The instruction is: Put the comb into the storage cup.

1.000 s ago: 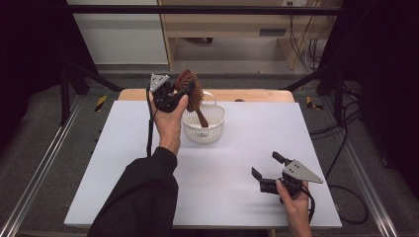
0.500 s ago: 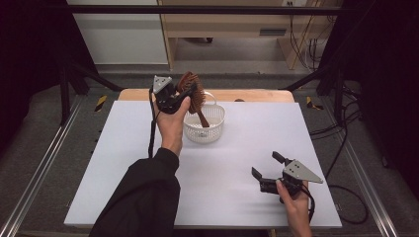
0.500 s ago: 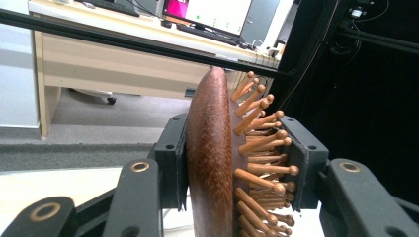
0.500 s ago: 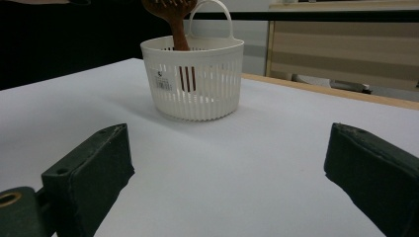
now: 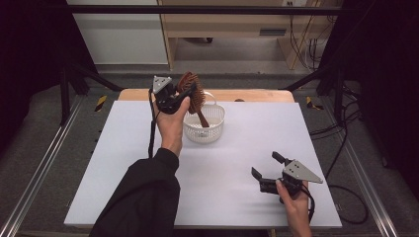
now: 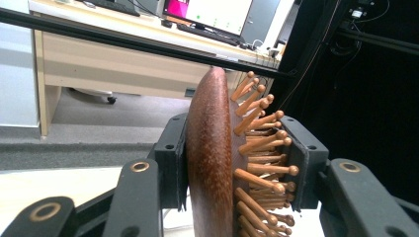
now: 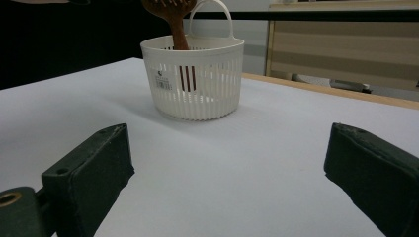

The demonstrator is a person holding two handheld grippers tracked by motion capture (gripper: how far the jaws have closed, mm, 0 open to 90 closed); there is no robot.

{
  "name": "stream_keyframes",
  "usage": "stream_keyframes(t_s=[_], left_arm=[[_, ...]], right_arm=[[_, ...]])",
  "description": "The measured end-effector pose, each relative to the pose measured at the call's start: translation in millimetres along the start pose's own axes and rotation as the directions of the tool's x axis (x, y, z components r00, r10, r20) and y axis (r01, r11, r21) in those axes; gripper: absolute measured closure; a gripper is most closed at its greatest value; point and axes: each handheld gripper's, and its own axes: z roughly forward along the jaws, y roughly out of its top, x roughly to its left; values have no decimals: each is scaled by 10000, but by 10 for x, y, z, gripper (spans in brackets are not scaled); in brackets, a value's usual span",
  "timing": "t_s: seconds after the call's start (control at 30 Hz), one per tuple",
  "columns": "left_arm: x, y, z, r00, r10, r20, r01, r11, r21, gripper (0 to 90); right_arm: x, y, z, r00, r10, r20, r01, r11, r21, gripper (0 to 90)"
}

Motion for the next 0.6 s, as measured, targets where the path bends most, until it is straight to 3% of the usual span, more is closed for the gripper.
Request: stream_keyframes(t_s=[0.27,0.6], left_arm=[[-18,-33,26,10000,-35,62,35,10000,25,515],[-90,-137,122,9992,-361,142,358,9992,191,514]], right_arm=[[2,-3,7,10000,-39,-18,39,10000,16,48],[-1,-4,0,10000,-24,-13,24,10000,15,48]])
